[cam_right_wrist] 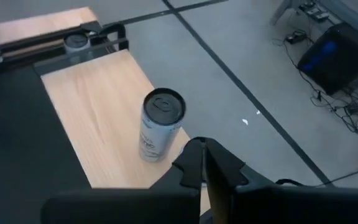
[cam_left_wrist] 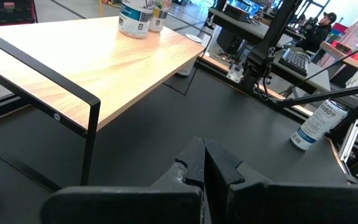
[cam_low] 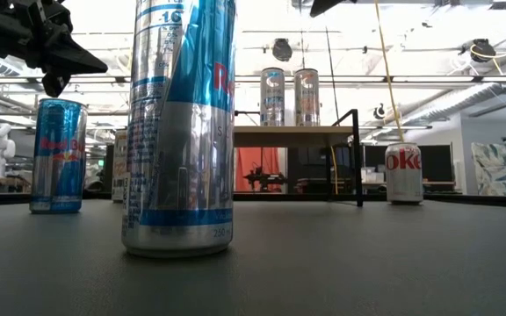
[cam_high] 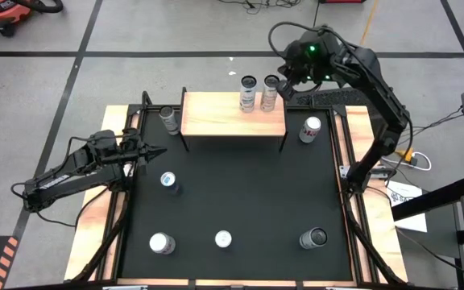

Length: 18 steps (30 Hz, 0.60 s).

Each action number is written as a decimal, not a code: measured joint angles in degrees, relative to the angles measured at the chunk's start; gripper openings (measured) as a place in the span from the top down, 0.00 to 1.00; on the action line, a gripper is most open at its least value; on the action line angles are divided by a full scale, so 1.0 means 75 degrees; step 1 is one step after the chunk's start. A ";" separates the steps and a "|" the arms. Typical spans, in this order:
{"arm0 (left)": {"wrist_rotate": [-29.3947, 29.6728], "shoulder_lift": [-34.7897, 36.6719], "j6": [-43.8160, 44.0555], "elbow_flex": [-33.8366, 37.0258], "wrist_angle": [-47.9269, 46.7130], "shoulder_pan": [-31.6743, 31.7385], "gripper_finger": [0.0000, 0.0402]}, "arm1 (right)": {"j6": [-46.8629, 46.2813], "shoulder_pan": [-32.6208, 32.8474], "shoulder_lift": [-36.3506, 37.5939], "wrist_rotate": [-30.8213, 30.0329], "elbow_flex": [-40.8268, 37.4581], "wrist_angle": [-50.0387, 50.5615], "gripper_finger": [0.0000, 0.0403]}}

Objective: Place canned beverage on shelf
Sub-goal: Put the top red silver soda can on the shelf

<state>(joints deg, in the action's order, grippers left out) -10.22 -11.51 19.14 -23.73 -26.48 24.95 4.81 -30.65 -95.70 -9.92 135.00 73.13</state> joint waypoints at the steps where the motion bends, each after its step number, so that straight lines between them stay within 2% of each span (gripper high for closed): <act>1: 0.0000 0.0000 0.0000 0.0000 0.0003 0.0000 1.00 | -0.0179 -0.0003 0.0015 -0.0119 0.0000 0.0008 1.00; 4: 0.0000 0.0000 0.0000 0.0000 0.0002 0.0000 1.00 | -0.0474 -0.0003 0.0032 -0.0246 0.0000 0.0092 1.00; 10: -0.0003 0.0000 -0.0003 0.0000 0.0000 -0.0003 1.00 | 0.0202 0.0000 -0.0002 -0.0146 0.0000 0.0254 0.98; 14: -0.0002 0.0000 -0.0003 0.0000 0.0000 -0.0002 1.00 | 0.0234 0.0003 -0.0017 -0.0053 -0.0002 0.0291 0.92; 18: 0.0000 0.0000 -0.0006 0.0000 0.0000 0.0000 1.00 | 0.0134 0.0003 -0.0015 -0.0060 -0.0003 0.0552 0.81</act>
<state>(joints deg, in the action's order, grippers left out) -10.22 -11.51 19.09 -23.73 -26.48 24.95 5.82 -30.63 -95.81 -10.37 134.98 77.27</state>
